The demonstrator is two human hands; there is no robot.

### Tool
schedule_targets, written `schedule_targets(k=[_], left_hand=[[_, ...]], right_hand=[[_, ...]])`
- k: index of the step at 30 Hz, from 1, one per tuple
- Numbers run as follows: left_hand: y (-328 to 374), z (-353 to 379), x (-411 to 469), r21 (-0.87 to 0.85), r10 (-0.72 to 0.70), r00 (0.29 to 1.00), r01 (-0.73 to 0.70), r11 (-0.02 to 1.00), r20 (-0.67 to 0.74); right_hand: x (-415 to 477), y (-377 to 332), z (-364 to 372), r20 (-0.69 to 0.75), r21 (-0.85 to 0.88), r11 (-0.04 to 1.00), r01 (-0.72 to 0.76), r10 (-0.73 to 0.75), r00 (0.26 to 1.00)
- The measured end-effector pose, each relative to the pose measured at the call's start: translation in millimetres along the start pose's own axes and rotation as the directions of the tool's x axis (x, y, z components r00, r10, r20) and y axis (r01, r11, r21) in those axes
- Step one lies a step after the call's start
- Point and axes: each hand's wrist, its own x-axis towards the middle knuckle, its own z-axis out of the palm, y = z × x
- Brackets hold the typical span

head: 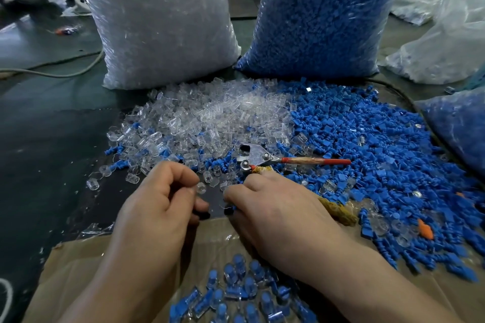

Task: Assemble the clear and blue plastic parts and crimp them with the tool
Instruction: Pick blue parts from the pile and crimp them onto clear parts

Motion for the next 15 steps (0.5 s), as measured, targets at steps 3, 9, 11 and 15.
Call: schedule_targets(k=[3,9,11,15], left_hand=[[1.9,-0.2,-0.5,-0.073,-0.032,0.998,0.036,0.997,0.060],[-2.9,-2.1,4.0,-0.192,-0.086,0.985,0.115,0.975,0.152],[-6.7,-1.5,5.6,-0.211,-0.091,0.982,0.126,0.969,0.167],[-11.1,0.3,6.4,-0.281,-0.116,0.978,0.161,0.946,0.173]], right_hand=[[-0.6,-3.0,-0.3,0.045,-0.041,0.998,0.037,-0.035,0.998],[-0.1,1.4,-0.3,0.013,-0.024,1.000,0.002,-0.001,1.000],[-0.9,1.5,-0.5,-0.012,-0.013,1.000,-0.019,0.019,1.000],[-2.0,2.6,-1.7,-0.090,0.072,0.996,-0.055,0.061,0.994]])
